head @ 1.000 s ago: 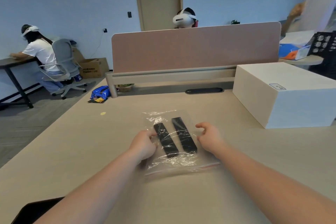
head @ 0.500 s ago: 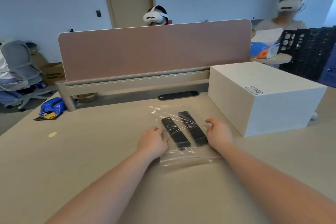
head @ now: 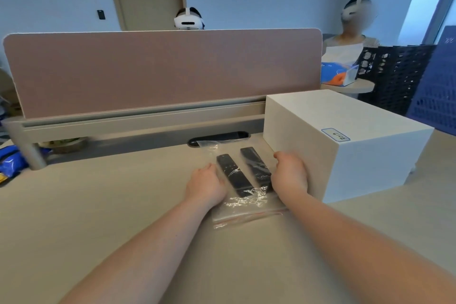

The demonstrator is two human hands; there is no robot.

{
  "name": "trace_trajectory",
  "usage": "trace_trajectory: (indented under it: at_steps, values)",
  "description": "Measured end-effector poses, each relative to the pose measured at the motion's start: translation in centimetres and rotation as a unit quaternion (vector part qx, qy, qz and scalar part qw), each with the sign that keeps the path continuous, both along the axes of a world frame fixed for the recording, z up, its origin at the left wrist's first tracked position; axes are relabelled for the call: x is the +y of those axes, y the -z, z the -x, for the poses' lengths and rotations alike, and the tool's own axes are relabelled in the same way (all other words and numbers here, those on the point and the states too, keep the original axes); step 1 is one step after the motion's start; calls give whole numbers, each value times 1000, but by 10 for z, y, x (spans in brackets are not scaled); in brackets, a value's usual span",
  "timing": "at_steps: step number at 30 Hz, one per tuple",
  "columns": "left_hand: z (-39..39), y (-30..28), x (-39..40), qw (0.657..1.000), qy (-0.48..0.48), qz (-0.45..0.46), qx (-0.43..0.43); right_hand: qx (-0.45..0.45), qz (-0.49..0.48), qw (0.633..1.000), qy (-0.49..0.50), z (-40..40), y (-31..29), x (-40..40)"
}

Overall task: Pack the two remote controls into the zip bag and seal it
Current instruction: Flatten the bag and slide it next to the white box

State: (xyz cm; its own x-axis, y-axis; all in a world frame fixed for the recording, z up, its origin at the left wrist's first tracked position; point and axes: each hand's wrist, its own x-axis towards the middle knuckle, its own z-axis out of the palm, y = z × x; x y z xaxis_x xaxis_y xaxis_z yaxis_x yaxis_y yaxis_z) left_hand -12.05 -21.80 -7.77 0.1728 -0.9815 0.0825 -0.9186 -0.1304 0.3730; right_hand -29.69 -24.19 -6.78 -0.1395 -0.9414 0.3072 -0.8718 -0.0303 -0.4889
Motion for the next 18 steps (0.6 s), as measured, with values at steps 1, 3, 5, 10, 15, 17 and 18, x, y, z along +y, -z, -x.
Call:
trace_trajectory:
  at_steps: [1,3,5,10,15,17,18]
  values:
    - [-1,1,-4,1000,1,1,-4,17,1,1000,2,-1,-1,-2]
    - [-2,2,-12,1000,0,4,-2,40,1,999,8,-3,-5,-5]
    - [-3,3,-17,1000,1,5,7,53,-3,999,15,-5,-7,-8]
    - [-6,5,-14,999,-2,30,30,57,30,998,1,-7,-4,-6]
    - [-10,10,8,994,-15,79,70,86,55,994,-40,4,4,11]
    - [-11,11,17,994,-19,84,74,95,18,994,-47,11,8,19]
    - [-11,11,22,994,-19,82,74,105,4,993,-50,14,10,24]
